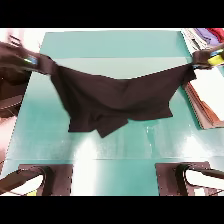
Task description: Fold the shirts.
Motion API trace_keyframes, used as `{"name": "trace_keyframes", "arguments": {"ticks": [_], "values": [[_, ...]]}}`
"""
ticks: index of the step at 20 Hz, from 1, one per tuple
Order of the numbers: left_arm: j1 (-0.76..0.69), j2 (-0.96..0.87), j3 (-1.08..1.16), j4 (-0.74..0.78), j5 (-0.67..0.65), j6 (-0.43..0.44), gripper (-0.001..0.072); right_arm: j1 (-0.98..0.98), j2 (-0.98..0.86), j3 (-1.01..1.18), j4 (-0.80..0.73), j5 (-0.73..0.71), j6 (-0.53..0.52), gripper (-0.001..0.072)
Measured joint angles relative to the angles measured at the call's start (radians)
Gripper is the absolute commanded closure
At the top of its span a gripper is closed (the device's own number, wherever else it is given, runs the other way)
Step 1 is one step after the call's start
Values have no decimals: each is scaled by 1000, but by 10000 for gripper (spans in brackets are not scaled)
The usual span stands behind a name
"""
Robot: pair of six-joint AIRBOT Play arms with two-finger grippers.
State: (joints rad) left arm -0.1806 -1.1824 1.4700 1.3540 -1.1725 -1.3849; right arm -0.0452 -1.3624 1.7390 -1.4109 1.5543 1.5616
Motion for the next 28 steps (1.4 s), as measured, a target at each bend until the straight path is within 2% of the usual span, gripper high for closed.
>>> {"name": "trace_keyframes", "arguments": {"ticks": [2, 3, 4, 5, 8, 13, 16, 20, 21, 22, 26, 28], "values": [[0, -94, -47, 10, 98, -3, 681, 6, -100, 29, 0, -16, 0, 694], [1, -132, -60, 13, 138, -13, 466, 8, -141, 53, 1, -24, 0, 572], [4, -167, -68, 14, 180, -30, 174, 10, -181, 83, 2, -31, 0, 320], [11, -192, -70, 16, 206, -49, 140, 10, -211, 114, 2, -35, 0, 302], [63, -231, -39, 14, 234, -106, 140, -6, -268, 205, 26, -26, -6, 304], [221, -237, -13, -71, 112, -129, 140, -66, -214, 159, 154, 8, -53, 305], [276, -238, -103, -129, 74, -113, 140, -82, -140, 41, 188, -18, -67, 305], [301, -253, -270, -203, 166, -101, 142, -80, -54, -116, 206, -56, -77, 307], [304, -269, -295, -231, 185, -90, 177, -76, -37, -151, 208, -66, -78, 316], [306, -285, -312, -262, 204, -74, 178, -70, -21, -180, 208, -71, -80, 358], [310, -351, -347, -401, 243, 2, 178, -55, 34, -271, 214, -103, -80, 359], [312, -368, -352, -443, 256, 21, 178, -55, 48, -293, 214, -112, -80, 390]]}}
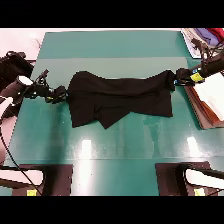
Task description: Fold the shirts.
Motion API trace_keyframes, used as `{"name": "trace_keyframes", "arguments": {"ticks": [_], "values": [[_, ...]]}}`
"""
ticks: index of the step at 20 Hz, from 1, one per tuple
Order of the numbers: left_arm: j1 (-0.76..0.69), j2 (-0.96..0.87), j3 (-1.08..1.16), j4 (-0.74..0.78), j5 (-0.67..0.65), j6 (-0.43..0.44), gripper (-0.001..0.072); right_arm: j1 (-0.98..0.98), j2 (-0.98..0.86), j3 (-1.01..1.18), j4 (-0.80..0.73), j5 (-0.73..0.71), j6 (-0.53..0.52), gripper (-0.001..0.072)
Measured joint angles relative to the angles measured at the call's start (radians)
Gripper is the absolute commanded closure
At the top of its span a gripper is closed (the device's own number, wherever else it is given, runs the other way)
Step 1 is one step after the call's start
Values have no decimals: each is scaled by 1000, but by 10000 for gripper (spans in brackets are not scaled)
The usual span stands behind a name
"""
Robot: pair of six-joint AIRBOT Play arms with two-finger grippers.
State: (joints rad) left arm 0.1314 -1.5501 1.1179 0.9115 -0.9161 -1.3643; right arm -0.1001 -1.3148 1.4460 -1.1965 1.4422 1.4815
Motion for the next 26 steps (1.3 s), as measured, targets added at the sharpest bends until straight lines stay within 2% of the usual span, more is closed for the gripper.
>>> {"name": "trace_keyframes", "arguments": {"ticks": [2, 3, 5, 10, 14, 16, 18, 22, 26], "values": [[-1, -10, -3, -24, 14, 13, 180, -4, 8, -11, 4, -4, 1, 390], [-1, -13, -3, -31, 21, 17, 314, -6, 11, -15, 9, -6, 2, 390], [-1, -20, -7, -31, 36, 25, 673, -7, 14, -19, 17, -6, 6, 390], [-1, -5, 21, -63, 39, 45, 687, -36, 21, -43, 19, 10, 11, 407], [-2, 72, 61, -48, 18, 73, 686, -144, 54, -192, 18, 9, 12, 402], [-2, 117, 68, -39, -5, 97, 686, -227, 72, -307, 18, -19, 13, 249], [-2, 152, 73, -34, -28, 116, 686, -308, 74, -415, 29, -48, 14, 254], [-5, 183, 77, -30, -63, 134, 686, -422, 20, -603, 177, -121, -38, 283], [-55, 191, 77, -24, -63, 140, 686, -404, -26, -690, 350, -233, -108, 285]]}}
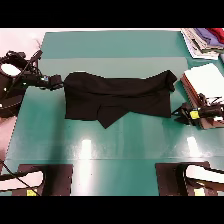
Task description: Fold the shirts.
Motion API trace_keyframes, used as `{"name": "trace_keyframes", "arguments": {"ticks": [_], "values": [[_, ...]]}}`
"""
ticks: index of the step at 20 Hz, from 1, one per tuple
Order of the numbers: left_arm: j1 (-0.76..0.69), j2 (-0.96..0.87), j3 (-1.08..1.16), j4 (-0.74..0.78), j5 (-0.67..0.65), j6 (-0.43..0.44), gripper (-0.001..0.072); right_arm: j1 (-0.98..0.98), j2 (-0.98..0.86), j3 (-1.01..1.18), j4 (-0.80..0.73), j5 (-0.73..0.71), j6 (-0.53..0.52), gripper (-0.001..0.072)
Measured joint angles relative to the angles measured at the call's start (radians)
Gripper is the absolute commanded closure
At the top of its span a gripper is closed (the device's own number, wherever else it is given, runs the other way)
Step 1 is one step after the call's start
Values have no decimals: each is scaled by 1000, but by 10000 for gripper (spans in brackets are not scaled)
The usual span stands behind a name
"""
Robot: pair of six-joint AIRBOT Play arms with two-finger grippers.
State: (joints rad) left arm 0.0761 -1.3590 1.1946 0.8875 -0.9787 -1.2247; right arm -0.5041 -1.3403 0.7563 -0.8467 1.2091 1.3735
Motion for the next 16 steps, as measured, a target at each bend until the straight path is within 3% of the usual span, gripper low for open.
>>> {"name": "trace_keyframes", "arguments": {"ticks": [1, 5, 11, 16], "values": [[-16, 1, 0, 4, 7, 0, 686, 21, -5, -6, 31, -31, -9, 289], [-61, 3, 0, 15, 32, -9, 686, 111, -18, 9, 59, -146, -30, 697], [-68, 103, 45, 44, 24, -52, 686, 198, 61, 186, 81, -119, -72, 698], [-19, 334, 296, 62, -33, -73, 686, 145, 286, 552, 86, -40, -87, 698]]}}
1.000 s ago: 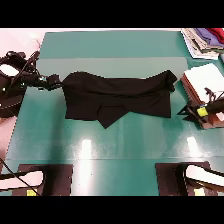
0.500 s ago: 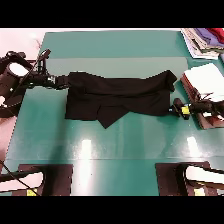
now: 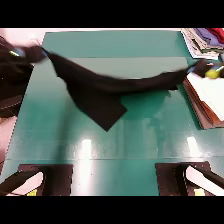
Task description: Fold the shirts.
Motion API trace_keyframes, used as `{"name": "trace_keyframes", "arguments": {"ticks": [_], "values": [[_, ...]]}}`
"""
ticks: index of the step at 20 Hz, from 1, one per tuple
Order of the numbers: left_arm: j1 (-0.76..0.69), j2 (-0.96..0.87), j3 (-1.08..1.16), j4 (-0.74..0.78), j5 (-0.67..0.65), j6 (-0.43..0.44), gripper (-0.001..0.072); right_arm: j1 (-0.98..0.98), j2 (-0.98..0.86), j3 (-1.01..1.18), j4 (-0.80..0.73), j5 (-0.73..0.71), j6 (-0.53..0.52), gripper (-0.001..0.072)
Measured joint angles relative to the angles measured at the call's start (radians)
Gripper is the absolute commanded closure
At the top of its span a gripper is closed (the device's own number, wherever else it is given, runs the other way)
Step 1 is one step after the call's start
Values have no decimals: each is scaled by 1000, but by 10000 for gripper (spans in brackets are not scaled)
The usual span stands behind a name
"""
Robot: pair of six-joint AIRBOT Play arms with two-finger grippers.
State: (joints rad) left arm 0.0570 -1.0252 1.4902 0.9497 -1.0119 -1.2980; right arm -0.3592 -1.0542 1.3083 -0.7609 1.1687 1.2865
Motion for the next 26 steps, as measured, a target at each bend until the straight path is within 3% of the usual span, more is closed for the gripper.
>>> {"name": "trace_keyframes", "arguments": {"ticks": [8, 12, 17, 23, 26], "values": [[21, 224, 554, 114, -19, -63, 689, -328, 183, 607, 2, 169, 91, 699], [23, 228, 624, 153, -24, -90, 687, -417, 146, 767, 9, 258, 155, 700], [23, 129, 455, 150, -105, -129, 686, -267, 54, 674, -73, 310, 197, 700], [23, -188, 246, 87, -261, -141, 686, 39, -197, 457, -352, 368, 247, 700], [20, -354, 200, 72, -276, -142, 686, 113, -346, 407, -409, 371, 256, 700]]}}
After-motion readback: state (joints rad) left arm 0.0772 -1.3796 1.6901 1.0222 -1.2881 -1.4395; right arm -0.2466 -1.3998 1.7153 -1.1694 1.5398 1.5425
